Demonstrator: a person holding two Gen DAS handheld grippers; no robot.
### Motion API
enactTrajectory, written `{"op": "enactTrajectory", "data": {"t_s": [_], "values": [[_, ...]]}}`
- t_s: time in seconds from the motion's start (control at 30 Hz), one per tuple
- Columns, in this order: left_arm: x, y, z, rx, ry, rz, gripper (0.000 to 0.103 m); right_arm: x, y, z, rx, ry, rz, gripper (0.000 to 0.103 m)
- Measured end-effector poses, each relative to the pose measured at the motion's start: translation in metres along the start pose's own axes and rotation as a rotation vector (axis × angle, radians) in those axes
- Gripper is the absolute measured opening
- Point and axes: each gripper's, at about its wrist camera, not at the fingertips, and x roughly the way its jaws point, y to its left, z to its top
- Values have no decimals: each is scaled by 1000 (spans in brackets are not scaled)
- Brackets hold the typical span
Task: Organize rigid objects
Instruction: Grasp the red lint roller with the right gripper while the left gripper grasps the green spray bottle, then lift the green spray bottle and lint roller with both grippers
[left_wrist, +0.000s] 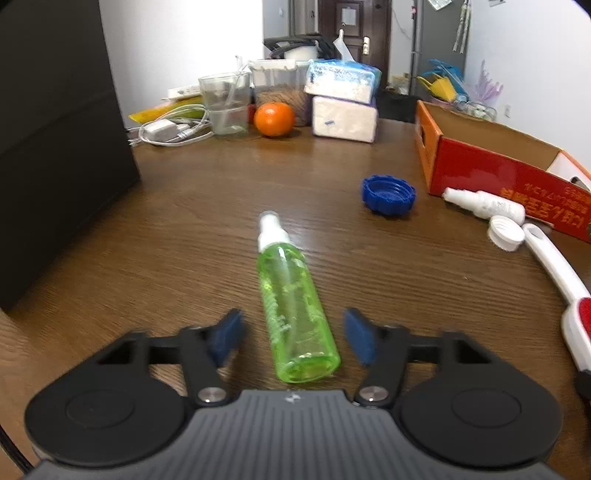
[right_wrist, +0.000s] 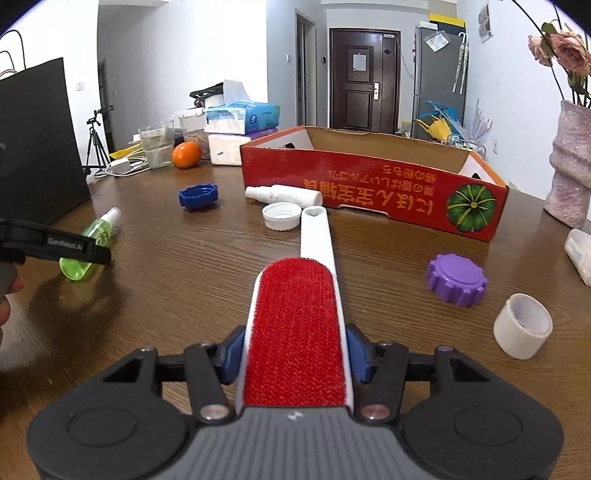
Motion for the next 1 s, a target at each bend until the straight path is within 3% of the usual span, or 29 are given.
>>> {"op": "enactTrajectory", "data": {"t_s": [0.03,0.13,0.6,1.0], "values": [[-1,0,0,1,-5,-1,38,0,1,0,0,0,3,55],[-2,1,-2,-5,-13,-2,32,1,4,1,-5,0,19,55],[-21,-4,-16,20,-57,-12,32,-3,11,-1,33,-13,51,55],[-42,-3,-23,32,-78,-19,32,-16,10,-2,55,-80,10,55]]}}
